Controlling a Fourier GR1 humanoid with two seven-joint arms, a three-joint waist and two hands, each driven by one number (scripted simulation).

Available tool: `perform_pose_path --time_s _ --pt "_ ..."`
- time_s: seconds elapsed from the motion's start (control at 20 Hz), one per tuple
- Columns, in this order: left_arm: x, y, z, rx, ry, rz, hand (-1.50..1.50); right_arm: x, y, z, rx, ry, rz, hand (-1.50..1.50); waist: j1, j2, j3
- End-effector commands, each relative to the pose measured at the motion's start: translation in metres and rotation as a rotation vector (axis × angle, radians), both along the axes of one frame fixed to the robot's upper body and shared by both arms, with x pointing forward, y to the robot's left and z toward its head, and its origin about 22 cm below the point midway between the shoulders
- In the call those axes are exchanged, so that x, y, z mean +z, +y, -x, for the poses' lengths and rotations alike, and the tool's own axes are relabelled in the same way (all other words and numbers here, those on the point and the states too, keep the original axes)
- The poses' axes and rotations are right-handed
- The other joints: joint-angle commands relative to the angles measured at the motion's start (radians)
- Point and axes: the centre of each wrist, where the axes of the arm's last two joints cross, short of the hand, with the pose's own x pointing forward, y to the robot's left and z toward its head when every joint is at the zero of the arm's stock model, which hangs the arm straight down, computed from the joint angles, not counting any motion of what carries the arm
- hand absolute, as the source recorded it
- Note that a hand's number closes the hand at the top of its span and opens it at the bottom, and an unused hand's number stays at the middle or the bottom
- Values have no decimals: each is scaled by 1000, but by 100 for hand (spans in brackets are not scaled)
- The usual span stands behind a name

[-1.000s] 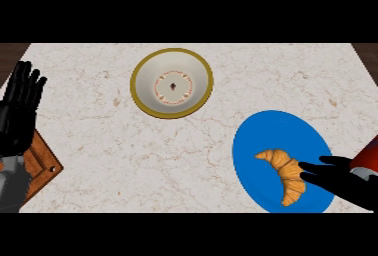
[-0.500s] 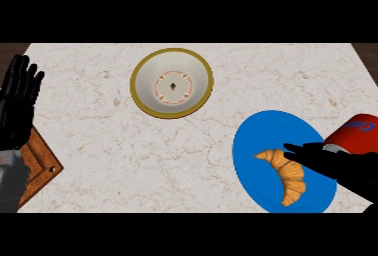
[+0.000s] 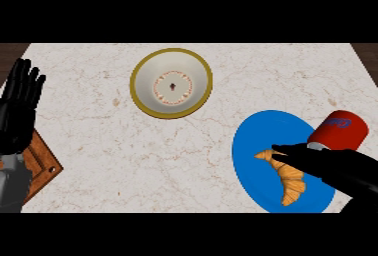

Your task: Pick the croissant from the plate and place it in the bowl

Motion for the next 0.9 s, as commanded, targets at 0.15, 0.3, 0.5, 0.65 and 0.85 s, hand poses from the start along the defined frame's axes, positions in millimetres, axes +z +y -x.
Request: perform_pose_path --time_s 0.15,0.3,0.5,0.65,0.85 --pt "-2 -4 4 2 -15 -7 0 -26 21 -13 -6 14 40 -150 4 0 0" --pt "1 15 -16 12 -4 -6 0 -35 13 -6 1 -1 46 -150 -3 1 0" --pt "-4 -7 1 -15 -4 12 0 -40 21 -13 -9 16 62 -150 0 0 0" --pt "8 3 -2 4 0 5 0 -31 28 -14 -42 26 82 -150 -1 -1 0" --pt "14 6 13 -19 -10 -5 0 -84 21 -9 -53 22 98 -150 6 -1 0"
